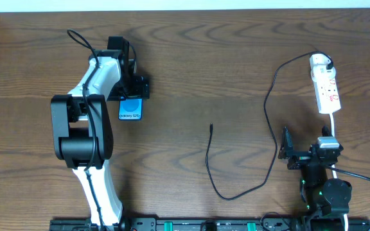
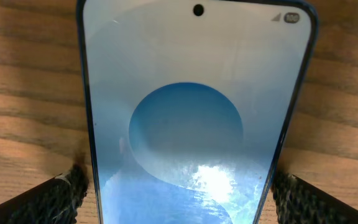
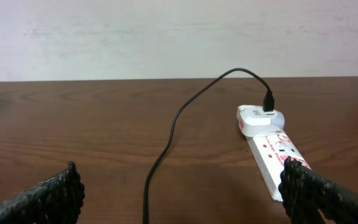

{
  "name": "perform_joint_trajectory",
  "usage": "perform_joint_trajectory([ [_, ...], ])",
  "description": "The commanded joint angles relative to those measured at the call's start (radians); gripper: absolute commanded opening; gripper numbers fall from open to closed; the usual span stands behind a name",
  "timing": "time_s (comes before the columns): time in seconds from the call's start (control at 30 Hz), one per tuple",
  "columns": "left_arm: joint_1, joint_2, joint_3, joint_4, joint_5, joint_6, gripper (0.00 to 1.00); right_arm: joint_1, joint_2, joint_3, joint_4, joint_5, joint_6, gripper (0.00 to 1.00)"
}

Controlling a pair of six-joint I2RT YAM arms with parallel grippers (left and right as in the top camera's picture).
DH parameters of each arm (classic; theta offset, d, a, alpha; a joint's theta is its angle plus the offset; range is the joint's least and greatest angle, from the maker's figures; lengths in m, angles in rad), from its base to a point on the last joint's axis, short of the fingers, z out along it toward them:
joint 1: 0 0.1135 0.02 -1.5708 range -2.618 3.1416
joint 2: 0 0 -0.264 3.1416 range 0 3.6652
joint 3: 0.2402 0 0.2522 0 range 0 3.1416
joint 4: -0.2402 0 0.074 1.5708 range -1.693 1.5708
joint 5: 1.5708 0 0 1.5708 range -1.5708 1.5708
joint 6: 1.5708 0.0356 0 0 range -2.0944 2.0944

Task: Plug charger to phone and switch on socket
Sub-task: 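Close the left gripper on the phone's long edges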

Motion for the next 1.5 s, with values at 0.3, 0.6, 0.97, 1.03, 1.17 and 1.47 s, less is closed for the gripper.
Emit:
perform_joint_trajectory([
  [0.3, -0.003, 0.021, -0.019, 0.003, -0.005, 0.056, 0.98, 0.009, -0.009, -0.001, -0.005, 0.004, 0.006, 0.99],
  [0.6, -0.003, 0.021, -0.019, -0.004, -0.005, 0.056, 0.98, 0.009, -0.009, -0.001, -0.005, 0.004, 0.006, 0.99],
  [0.97, -0.003, 0.021, -0.019, -0.004, -0.005, 0.056, 0.99, 0.009, -0.009, -0.001, -0.005, 0.004, 0.006, 0.99],
  [1.03, -0.003, 0.021, -0.019, -0.004, -0.005, 0.056, 0.99, 0.009, -0.009, -0.001, -0.005, 0.005, 0.006, 0.99],
  [1.17, -0.003, 0.021, -0.023, -0.005, -0.005, 0.056, 0.99, 0.009, -0.009, -0.001, -0.005, 0.004, 0.006, 0.99],
  [1.47, -0.003, 0.021, -0.043, -0.003, -0.005, 0.056, 0.99, 0.009, -0.009, -0.001, -0.005, 0.004, 0.006, 0.99],
])
